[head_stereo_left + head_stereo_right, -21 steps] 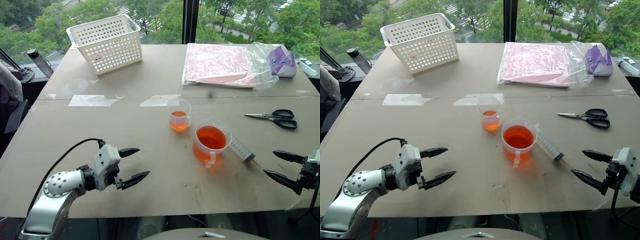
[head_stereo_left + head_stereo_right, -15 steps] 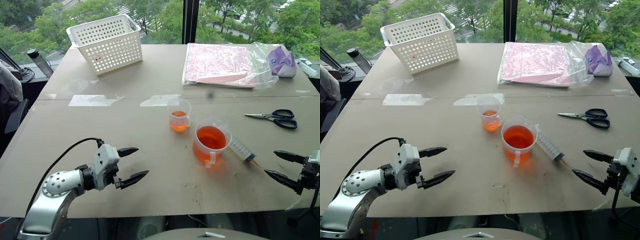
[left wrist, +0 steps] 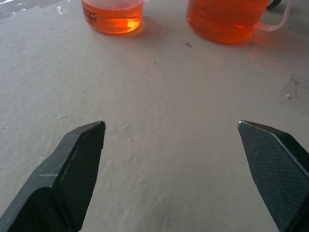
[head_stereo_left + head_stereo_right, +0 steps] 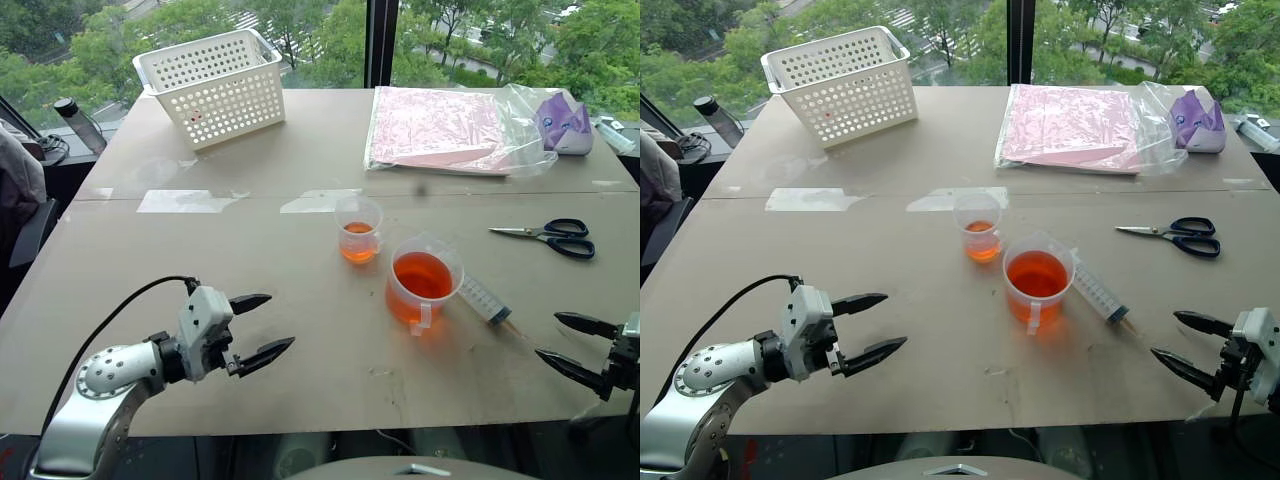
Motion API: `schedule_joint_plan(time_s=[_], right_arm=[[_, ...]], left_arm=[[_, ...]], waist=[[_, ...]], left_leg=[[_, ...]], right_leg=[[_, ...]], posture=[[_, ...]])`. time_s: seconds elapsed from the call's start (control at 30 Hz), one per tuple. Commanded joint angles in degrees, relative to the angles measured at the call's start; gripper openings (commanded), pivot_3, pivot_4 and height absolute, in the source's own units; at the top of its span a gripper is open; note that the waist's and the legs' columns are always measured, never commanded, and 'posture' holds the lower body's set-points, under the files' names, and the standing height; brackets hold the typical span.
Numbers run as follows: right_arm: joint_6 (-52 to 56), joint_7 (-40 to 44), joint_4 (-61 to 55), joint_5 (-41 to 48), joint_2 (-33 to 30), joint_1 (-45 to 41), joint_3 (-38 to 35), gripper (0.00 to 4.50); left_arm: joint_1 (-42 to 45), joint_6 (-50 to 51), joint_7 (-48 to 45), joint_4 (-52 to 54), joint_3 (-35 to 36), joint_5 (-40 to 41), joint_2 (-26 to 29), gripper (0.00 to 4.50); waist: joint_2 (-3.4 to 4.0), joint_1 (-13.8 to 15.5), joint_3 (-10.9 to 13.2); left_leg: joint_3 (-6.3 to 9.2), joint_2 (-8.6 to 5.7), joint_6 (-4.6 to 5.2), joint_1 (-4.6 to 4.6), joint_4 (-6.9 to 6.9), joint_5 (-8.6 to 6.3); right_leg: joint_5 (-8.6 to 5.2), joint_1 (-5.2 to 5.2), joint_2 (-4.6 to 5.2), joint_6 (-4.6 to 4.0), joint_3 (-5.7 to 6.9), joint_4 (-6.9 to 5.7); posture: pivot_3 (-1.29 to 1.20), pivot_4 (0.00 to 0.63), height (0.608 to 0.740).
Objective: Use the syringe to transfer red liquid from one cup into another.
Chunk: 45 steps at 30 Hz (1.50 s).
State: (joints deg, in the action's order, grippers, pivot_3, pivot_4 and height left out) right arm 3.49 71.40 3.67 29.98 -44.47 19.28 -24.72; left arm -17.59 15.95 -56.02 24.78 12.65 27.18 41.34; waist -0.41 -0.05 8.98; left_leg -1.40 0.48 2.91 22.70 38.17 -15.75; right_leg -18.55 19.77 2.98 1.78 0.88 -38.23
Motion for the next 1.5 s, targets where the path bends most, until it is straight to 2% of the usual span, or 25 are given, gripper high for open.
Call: schedule_joint_plan(time_s=[0.03,0.23,0.5,0.67,0.93,1.17,1.4,1.5], right_arm=[[0.53,-0.19,-2.26,1.22,-0.84,-0.42,-1.97,4.48],[9.64,-2.18,-11.4,3.93,-4.75,-2.61,-1.2,4.48],[28.94,-13.98,-25.65,5.93,-11.06,-13.72,4.07,4.48],[42.61,-19.23,-28.68,7.11,-14.57,-25.65,11.43,4.48],[56.97,-18.48,-29.87,4.59,-21.52,-39.31,27.38,4.48],[66.82,-22.54,-27.06,2.91,-15.96,-50.16,35.9,4.48],[73.72,-27.27,-23.42,0.97,-8.16,-57.79,39.52,4.48],[75.67,-28.64,-22.06,-0.11,-6.72,-59.45,41.18,4.48]], left_arm=[[1.22,0.42,0.25,2.38,0.33,1.05,0.57,4.48],[3.53,1.38,-0.54,2.08,1.72,2.0,1.57,4.48],[7.89,5.03,-4.49,2.91,5.2,9.19,5.42,4.48],[10.56,10.39,-6.21,7.19,7.06,15.99,9.65,4.48],[23.05,20.73,-1.59,11.87,7.75,26.7,16.6,4.48],[32.8,27.7,4.66,11.92,4.62,30.4,18.78,4.48],[34.65,28.51,5.11,11.89,2.57,29.4,18.09,4.48],[35.12,28.12,4.88,11.65,2.04,28.75,17.93,4.48]], waist=[[0.0,0.0,0.0],[0.07,-0.14,0.02],[0.12,-0.15,0.07],[0.15,-0.12,0.13],[0.16,-0.17,0.17],[0.12,-0.9,0.26],[0.06,-0.69,0.32],[0.06,-0.68,0.32]], left_leg=[[0.0,0.0,0.0,0.0,0.0,0.0],[0.0,0.0,0.0,0.0,0.0,0.0],[0.04,0.0,0.0,0.07,0.0,0.0],[0.04,0.0,-0.03,0.17,0.0,0.02],[0.08,0.0,-0.19,0.22,-0.05,0.11],[0.08,-0.02,-0.24,0.22,-0.03,0.14],[0.09,-0.01,-0.27,0.27,-0.03,0.17],[0.09,-0.01,-0.28,0.28,-0.02,0.17]], right_leg=[[0.0,0.0,0.0,0.0,0.0,0.0],[0.0,0.0,0.0,0.0,0.0,0.0],[0.01,0.03,0.0,0.01,0.06,0.04],[0.02,0.03,0.0,0.02,0.08,0.21],[0.01,0.05,-0.02,0.02,0.14,0.27],[0.02,0.06,-0.09,0.04,0.13,0.22],[0.02,0.12,-0.15,0.04,0.13,0.22],[0.02,0.13,-0.15,0.05,0.13,0.21]], posture=[[0.0,0.15,0.74],[0.0,0.15,0.74],[0.0,0.15,0.74],[0.0,0.15,0.74],[0.0,0.15,0.74],[0.0,0.15,0.74],[0.0,0.15,0.74],[0.0,0.15,0.74]])
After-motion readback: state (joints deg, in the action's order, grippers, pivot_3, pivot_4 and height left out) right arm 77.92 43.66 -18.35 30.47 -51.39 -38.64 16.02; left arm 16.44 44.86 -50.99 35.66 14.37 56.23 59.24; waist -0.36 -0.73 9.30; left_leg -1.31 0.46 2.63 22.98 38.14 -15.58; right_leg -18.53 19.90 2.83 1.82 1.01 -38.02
